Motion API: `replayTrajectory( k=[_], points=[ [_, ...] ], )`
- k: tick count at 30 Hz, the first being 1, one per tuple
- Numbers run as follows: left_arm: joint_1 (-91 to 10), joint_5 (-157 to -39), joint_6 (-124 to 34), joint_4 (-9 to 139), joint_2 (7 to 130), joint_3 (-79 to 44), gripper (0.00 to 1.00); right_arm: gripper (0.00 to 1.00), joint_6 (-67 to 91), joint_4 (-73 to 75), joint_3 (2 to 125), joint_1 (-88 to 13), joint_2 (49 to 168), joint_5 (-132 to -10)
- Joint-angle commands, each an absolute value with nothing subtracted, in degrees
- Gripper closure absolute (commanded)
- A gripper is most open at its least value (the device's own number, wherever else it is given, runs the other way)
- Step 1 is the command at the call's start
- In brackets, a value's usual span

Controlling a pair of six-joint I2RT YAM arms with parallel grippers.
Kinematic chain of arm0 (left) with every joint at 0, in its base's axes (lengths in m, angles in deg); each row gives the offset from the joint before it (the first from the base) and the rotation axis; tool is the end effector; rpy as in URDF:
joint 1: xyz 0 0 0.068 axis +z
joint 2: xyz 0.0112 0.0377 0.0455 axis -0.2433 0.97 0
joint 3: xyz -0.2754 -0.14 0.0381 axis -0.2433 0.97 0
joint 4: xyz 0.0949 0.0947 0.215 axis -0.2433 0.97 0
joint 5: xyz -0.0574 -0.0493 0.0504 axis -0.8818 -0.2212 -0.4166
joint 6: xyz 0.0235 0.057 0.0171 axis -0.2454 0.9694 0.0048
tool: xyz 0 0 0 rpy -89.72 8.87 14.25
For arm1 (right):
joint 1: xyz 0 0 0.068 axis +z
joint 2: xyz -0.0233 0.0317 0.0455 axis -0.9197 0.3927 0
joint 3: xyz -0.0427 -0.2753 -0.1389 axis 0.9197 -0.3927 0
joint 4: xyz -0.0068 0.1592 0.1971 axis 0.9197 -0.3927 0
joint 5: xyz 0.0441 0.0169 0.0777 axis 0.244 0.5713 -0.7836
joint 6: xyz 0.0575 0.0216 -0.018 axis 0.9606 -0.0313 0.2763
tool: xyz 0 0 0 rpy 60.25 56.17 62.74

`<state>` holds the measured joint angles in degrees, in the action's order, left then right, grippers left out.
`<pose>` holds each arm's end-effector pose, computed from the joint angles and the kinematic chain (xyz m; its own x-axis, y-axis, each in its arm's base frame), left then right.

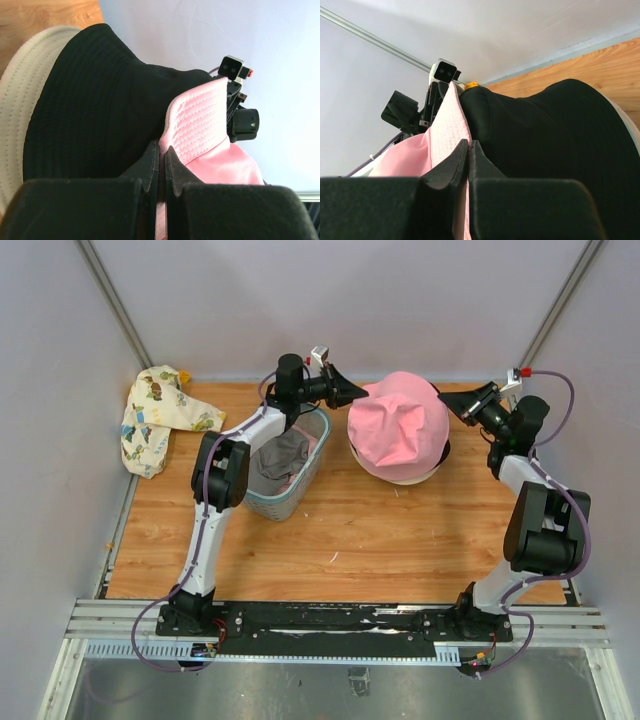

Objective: Stack the hats
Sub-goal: Stack the hat on the hat.

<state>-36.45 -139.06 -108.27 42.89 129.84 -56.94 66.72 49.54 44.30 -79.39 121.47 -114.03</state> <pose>0.5293 -0.2585 0.2715 -0.9211 -0.3005 -0.2475 0.2310 0.0898 -0.9688 0.3697 -0.0430 0.3396 -0.4417 0.6716 -0.5949 -0.4471 0.4102 0.7949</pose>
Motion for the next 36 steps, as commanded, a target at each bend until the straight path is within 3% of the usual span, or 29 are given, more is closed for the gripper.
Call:
replayTrajectory(
  k=[1,8,16,24,36],
  points=[
    [-36.9,-139.1,-107.6,43.1,130.8,-59.6,0.99,0.99,68.3,52.3,47.4,-78.6,121.5,-115.4],
    [-36.6,-138.7,-109.0,42.0,130.5,-60.2,0.99,1.00,68.5,48.8,49.5,-78.9,120.8,-112.1],
    [-34.1,-133.5,-116.4,26.7,126.4,-49.4,0.71,1.00,72.5,49.4,49.2,-80.0,123.4,-107.6],
    [-32.1,-129.8,-122.3,12.9,123.1,-40.1,0.56,0.99,78.2,54.5,47.0,-80.2,127.2,-104.9],
    [-31.4,-130.5,-115.2,16.6,118.8,-35.7,0.52,1.00,78.2,50.7,42.9,-80.2,126.5,-98.8]
  ],
)
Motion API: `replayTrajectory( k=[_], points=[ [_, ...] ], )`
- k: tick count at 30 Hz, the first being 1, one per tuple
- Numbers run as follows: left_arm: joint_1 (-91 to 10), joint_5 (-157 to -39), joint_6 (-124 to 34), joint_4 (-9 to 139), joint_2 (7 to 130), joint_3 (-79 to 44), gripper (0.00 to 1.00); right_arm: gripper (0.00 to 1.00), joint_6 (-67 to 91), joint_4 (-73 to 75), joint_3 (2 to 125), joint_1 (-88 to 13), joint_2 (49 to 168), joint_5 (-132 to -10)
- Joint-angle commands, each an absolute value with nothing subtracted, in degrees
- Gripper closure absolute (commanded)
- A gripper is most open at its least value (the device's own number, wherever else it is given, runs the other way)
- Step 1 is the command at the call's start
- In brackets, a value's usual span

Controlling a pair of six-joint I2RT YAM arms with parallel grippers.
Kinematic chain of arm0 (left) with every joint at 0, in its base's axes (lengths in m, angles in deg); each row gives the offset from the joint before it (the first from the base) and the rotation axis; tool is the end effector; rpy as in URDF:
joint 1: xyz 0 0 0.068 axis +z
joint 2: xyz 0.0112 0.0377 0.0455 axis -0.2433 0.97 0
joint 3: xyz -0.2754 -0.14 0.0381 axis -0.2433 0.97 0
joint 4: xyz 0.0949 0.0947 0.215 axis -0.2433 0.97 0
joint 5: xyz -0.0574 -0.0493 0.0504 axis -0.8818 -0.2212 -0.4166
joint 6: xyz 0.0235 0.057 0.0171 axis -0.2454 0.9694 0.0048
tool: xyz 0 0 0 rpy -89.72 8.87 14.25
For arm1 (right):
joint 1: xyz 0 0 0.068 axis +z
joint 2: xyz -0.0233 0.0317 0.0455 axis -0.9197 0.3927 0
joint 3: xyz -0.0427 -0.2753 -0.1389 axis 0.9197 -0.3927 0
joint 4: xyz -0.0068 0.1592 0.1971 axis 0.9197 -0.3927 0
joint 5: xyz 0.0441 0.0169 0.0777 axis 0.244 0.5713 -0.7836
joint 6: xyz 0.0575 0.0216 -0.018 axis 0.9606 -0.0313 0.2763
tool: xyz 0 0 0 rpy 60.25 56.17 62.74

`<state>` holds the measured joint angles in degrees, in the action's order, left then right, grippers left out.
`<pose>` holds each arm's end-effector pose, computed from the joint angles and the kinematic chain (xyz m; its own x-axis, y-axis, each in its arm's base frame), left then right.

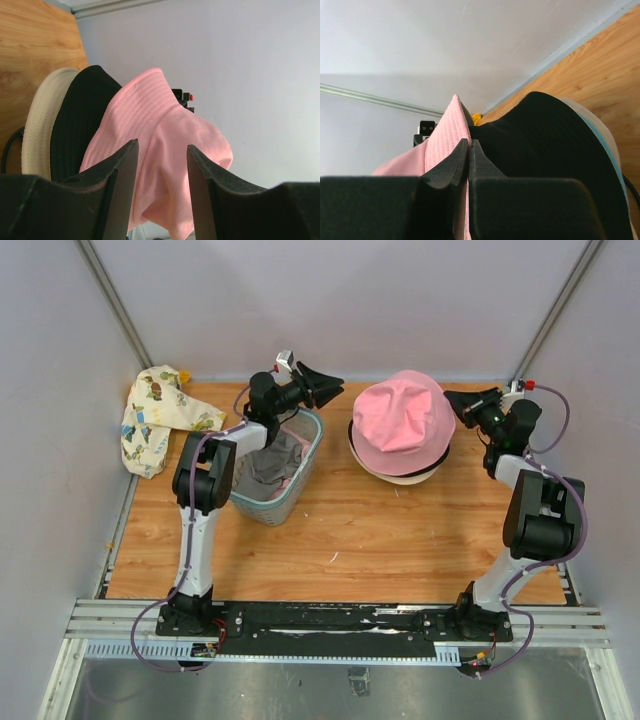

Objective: Stack the hats
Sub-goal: Stack the hat on the hat.

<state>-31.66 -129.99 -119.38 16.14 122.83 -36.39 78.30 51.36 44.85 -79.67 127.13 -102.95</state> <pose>0.5112 -0.1956 0.2678 -0.8169 -0.5393 -0.2046 0.2581 -0.0244 -0.9658 0.3953 -0.0576 0.3112 -0.3860 0.8463 -0.3670 -0.2499 0.2871 0.9247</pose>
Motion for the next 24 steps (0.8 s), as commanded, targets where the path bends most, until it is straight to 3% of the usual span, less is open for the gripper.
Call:
replayTrajectory(
  k=[1,24],
  points=[
    [-31.5,-130.8,-114.2,17.4,118.5,-35.6,0.52,0.99,78.0,50.1,42.6,-80.2,126.4,-98.3],
    [-34.0,-136.4,-90.5,43.6,113.7,-41.4,0.55,0.99,67.8,36.0,37.2,-78.2,122.7,-91.0]
  ],
)
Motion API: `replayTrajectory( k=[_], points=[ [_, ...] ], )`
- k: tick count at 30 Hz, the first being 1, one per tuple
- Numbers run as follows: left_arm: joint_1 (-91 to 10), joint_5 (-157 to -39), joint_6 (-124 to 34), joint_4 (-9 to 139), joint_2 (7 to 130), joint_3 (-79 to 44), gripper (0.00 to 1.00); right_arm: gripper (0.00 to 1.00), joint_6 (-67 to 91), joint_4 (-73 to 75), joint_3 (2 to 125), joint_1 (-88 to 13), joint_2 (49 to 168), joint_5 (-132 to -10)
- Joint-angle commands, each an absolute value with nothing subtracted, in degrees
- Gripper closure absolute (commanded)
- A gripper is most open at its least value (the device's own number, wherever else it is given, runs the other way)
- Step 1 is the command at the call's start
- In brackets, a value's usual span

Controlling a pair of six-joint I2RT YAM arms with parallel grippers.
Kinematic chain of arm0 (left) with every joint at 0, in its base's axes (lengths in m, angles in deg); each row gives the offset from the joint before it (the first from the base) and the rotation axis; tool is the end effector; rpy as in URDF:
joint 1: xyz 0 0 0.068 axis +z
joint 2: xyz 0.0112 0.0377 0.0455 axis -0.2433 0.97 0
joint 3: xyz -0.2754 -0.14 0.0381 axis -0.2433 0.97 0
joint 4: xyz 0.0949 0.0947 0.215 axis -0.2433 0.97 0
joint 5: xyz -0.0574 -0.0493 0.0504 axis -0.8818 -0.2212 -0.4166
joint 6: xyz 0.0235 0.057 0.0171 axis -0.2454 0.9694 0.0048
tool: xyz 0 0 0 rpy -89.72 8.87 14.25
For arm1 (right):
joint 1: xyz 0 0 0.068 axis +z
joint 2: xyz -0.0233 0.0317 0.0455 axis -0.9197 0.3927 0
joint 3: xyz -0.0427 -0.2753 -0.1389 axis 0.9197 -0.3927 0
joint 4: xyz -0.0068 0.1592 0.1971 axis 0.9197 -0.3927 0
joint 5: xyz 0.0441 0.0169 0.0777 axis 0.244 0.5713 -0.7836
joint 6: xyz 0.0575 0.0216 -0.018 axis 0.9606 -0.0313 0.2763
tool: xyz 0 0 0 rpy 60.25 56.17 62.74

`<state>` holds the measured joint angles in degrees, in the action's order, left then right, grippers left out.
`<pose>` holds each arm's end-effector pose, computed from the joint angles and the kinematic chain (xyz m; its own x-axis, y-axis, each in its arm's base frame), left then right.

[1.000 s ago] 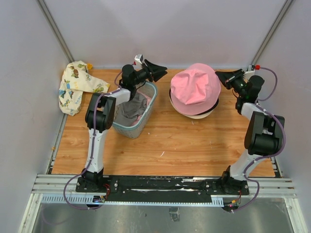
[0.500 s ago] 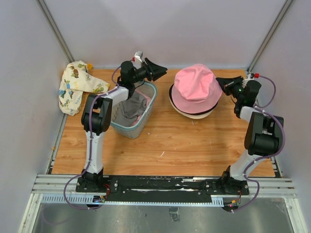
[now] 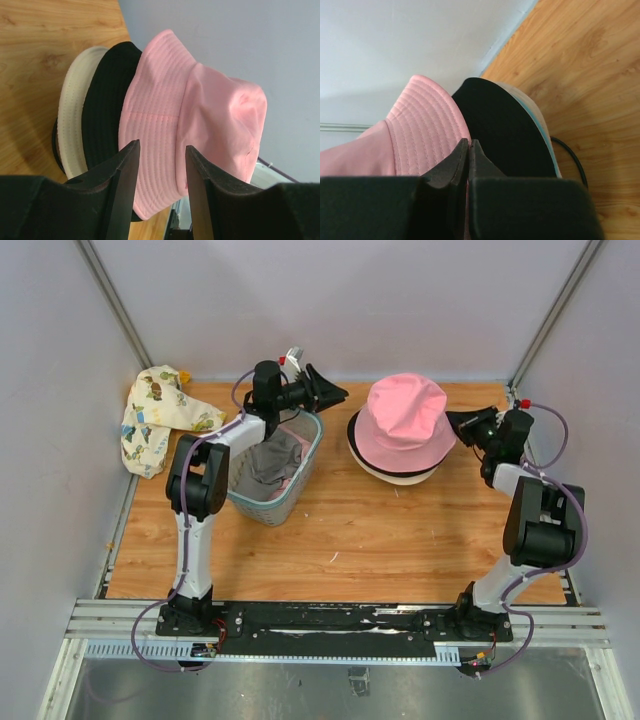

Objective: Stack the hats
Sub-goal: Stack the hat on the hat.

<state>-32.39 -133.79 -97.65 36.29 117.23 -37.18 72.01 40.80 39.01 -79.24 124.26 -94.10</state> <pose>0.4951 -0.2002 0.2844 -0.8098 -0.4129 -0.4169 0.3605 0.2105 -0.9087 0.3781 -0.0572 0.2756 -0.3242 0.8819 -0.3422 -0.0269 0.3530 0.9352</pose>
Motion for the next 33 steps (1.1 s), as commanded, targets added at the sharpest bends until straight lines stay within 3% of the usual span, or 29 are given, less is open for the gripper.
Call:
replayTrajectory(
  k=[1,16,33],
  points=[
    [-34.5,-136.2,-88.0,46.1,113.5,-42.0,0.55,0.99,67.3,35.4,37.0,-78.0,122.4,-90.6],
    [-36.8,-130.4,-76.4,68.6,116.9,-49.8,0.53,1.00,63.8,32.7,37.5,-75.1,120.7,-89.5],
    [-36.9,-135.0,-78.9,73.2,127.9,-61.6,0.49,0.99,61.8,31.9,37.3,-74.3,120.9,-89.4]
  ],
)
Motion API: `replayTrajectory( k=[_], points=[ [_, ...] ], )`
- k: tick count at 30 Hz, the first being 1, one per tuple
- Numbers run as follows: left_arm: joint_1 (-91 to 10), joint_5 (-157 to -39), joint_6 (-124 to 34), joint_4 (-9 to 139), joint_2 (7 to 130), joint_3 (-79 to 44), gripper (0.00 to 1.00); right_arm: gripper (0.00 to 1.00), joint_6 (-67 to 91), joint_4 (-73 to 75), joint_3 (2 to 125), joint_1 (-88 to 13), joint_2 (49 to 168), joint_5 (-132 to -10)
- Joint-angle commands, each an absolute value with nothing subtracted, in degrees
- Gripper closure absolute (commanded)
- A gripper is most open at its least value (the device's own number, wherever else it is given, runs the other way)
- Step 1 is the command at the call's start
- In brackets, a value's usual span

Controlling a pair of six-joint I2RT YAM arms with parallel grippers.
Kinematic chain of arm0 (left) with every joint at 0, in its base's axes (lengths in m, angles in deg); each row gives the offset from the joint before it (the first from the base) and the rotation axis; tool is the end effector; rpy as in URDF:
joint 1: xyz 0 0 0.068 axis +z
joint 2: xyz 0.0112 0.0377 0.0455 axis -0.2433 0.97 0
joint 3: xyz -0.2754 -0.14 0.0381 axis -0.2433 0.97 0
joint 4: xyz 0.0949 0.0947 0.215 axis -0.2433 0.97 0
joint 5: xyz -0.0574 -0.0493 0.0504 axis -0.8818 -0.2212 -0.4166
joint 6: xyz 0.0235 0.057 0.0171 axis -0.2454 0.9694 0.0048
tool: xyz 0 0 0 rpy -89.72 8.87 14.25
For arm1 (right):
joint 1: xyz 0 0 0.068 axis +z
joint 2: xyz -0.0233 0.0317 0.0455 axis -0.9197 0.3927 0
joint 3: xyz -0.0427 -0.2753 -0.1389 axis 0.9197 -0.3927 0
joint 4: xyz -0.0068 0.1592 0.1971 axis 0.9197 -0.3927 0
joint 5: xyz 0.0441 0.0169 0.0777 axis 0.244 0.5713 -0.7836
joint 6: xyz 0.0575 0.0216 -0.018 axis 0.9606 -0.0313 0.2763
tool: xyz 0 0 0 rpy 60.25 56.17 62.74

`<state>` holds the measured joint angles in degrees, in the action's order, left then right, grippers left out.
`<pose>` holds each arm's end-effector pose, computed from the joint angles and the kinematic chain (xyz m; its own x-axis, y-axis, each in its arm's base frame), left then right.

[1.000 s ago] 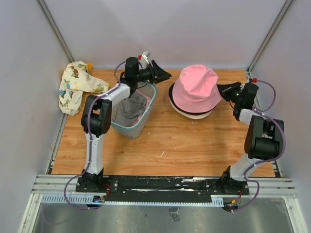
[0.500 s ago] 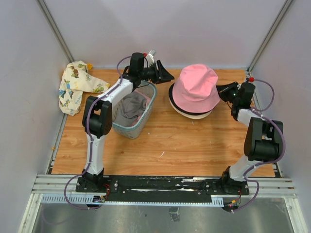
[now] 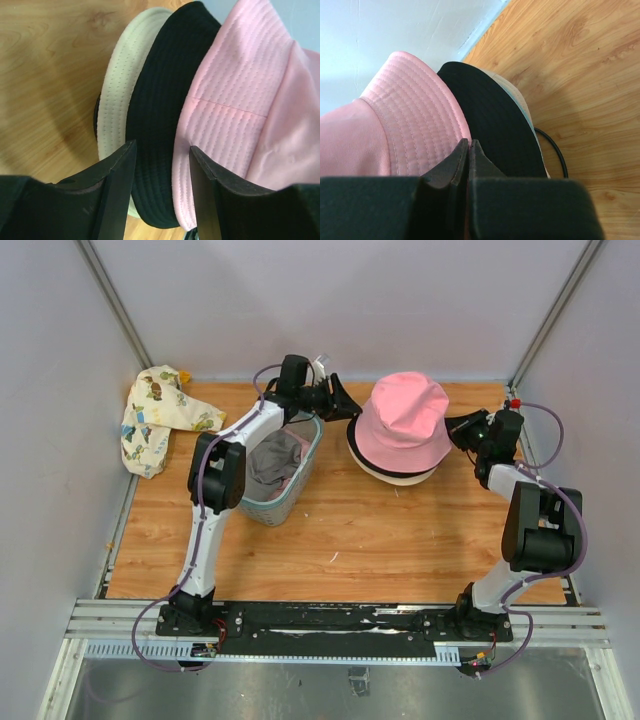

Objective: Stack the hats
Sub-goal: Stack the hat on the hat.

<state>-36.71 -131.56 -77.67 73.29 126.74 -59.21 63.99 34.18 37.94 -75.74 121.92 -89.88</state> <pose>0.5161 -0.2510 0.2590 -0.8771 -0.1967 -0.4381 0.3179 0.4462 -0.8366 0.3710 -0.0357 0.2704 -0.3499 0.8308 -0.4329 0.0163 0.4675 0.8839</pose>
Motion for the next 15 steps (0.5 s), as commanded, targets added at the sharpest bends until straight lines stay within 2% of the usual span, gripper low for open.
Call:
replayTrajectory(
  k=[1,10,15],
  points=[
    [-36.9,-135.4,-79.4,72.6,128.1,-61.6,0.48,0.99,61.6,31.9,37.3,-74.2,120.8,-89.3],
    [-36.8,-141.7,-90.6,55.0,126.4,-53.5,0.47,0.99,60.2,30.1,37.6,-74.0,119.7,-89.1],
    [-36.8,-144.2,-93.7,50.3,126.1,-51.4,0.46,0.99,60.1,29.9,37.5,-73.9,119.4,-89.1]
  ],
)
